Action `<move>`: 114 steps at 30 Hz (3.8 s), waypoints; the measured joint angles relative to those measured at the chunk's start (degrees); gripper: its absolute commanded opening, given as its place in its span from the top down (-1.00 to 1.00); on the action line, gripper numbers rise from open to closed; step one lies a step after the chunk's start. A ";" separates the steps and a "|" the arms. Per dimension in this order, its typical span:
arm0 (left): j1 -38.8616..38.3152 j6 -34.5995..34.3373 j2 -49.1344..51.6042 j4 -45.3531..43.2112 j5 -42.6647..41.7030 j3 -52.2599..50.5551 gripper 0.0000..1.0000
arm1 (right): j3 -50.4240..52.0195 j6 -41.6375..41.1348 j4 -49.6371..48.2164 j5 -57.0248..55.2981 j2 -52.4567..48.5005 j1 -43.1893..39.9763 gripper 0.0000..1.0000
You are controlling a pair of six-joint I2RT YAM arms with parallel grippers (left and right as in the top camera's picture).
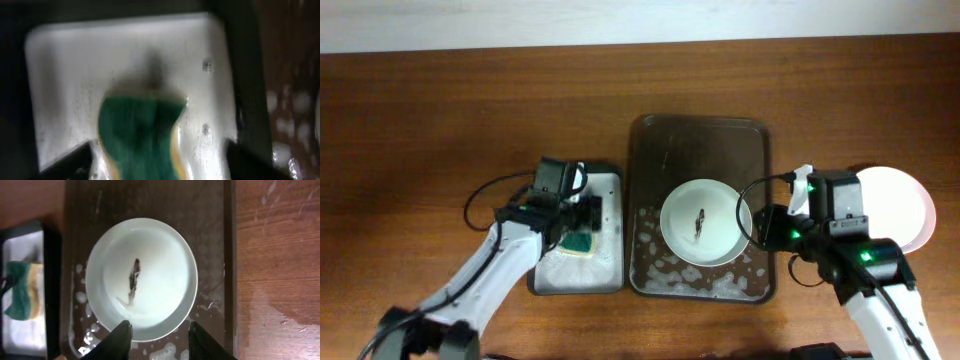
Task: Clean dirty plates on tray and stack at the side
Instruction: 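Grasp the sponge with the left gripper from the soapy tray, then scrub the pale green plate with the sponge in the left gripper, then return the sponge to the soapy tray with the left gripper, then lift the pale green plate with the right gripper and stack it on the pile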
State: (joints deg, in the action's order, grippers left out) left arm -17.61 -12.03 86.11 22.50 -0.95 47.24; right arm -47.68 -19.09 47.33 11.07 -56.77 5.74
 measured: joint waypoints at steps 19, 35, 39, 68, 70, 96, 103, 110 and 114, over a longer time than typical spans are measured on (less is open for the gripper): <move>0.04 -3.54 6.03 26.23 -2.78 11.32 0.24 | 0.00 0.28 0.42 2.54 -0.07 0.00 0.33; -0.20 -5.53 5.27 33.86 -3.87 24.68 1.00 | -0.11 -0.44 -0.79 -2.95 -15.76 0.00 0.23; -5.01 -5.57 5.29 28.61 -9.99 24.85 1.00 | -0.11 -0.42 -5.57 -3.76 -24.55 0.00 0.33; -27.28 -24.04 33.35 30.69 11.08 39.50 1.00 | -0.55 -0.42 -10.08 1.38 -36.52 1.09 0.92; -27.19 -24.04 34.75 37.42 10.93 43.91 1.00 | -0.55 -0.20 -9.90 1.79 -36.52 1.14 0.92; 4.87 5.40 -1.66 31.43 -13.99 17.99 -0.99 | -12.35 2.84 9.90 -57.11 -8.90 40.50 0.92; 4.87 5.60 -4.74 32.09 -14.29 17.99 -0.99 | -12.55 3.06 14.64 -69.96 -10.40 47.74 0.92; 4.87 5.62 -4.74 32.11 -14.29 17.99 -0.99 | -12.55 3.06 16.83 -79.76 -10.43 58.10 0.92; 4.87 5.62 -4.74 32.11 -14.29 17.99 -0.99 | -12.55 3.06 17.75 -81.46 -10.43 58.12 0.92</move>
State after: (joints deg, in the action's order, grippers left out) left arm -12.73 -6.42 81.36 54.61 -15.25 65.23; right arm -60.23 -16.03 65.08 -70.39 -67.20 63.86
